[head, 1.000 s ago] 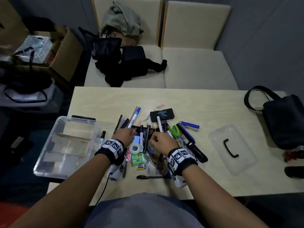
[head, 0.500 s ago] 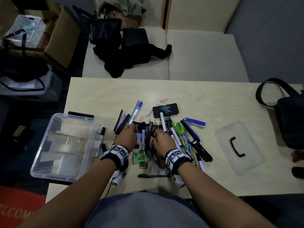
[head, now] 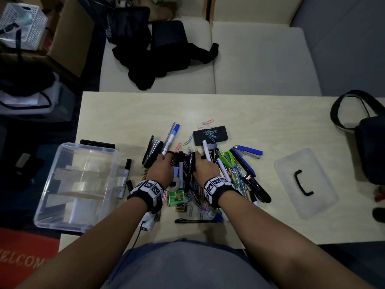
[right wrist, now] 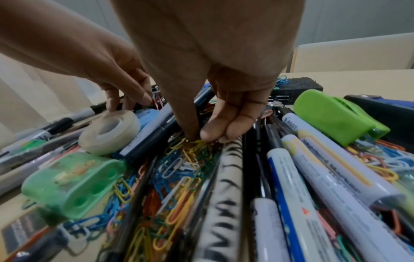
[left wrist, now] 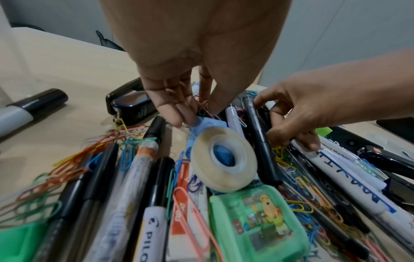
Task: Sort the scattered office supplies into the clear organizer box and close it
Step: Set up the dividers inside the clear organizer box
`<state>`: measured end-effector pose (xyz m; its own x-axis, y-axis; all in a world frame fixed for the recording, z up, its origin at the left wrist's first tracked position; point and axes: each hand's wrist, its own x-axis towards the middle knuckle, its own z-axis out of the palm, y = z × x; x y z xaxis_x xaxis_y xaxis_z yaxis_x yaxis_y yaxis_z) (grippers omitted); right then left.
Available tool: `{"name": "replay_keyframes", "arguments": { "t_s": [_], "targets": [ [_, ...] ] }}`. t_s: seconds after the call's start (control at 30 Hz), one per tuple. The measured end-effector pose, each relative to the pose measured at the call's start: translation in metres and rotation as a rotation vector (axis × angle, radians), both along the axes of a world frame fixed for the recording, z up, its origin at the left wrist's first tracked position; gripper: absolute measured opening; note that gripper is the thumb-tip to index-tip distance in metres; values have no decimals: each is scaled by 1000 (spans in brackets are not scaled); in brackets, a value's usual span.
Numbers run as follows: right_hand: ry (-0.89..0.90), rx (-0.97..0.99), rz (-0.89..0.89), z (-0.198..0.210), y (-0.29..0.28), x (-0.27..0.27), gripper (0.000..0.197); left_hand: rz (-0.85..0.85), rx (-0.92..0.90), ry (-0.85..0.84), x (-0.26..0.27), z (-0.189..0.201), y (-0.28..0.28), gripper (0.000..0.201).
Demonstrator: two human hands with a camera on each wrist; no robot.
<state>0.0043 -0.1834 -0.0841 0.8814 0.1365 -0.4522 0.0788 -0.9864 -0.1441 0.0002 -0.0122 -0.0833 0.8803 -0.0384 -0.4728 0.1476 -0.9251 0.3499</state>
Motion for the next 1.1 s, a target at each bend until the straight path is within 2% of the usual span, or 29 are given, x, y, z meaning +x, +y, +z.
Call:
{"name": "replay_keyframes", "arguments": {
  "t_s": [0.1,0.17,0.3,0.43,0.6,0.77,0.97,1.1],
  "targets": [
    [10,18,-2,-1,-3,2,48,-9,-1,6,-2,-1,3,29],
    [6,42,12,3,-6,2,45,-11,-14,-1,-3,-2,5,27],
    [8,69,9,8,-11,-8,54,-21,-21,-11,-6,-4,8,32],
    [14,134,-21,11,-11,-19,61,-3,-5,-38,-11,1,5,27],
    [31,336,-166,12,-13,-30,50,-13,-17,-61,-16,5,2,27],
    [-3,412,-170,12,-19,-35,38,-13,26,-88,-17,4,3,24],
    [-108,363,-121,21,-27,-38,27,-16,67,-94,-12,11,3,37],
    [-186,325,-116,25,-28,-41,27,-41,-23,-126,-12,17,-2,53]
  ]
}}
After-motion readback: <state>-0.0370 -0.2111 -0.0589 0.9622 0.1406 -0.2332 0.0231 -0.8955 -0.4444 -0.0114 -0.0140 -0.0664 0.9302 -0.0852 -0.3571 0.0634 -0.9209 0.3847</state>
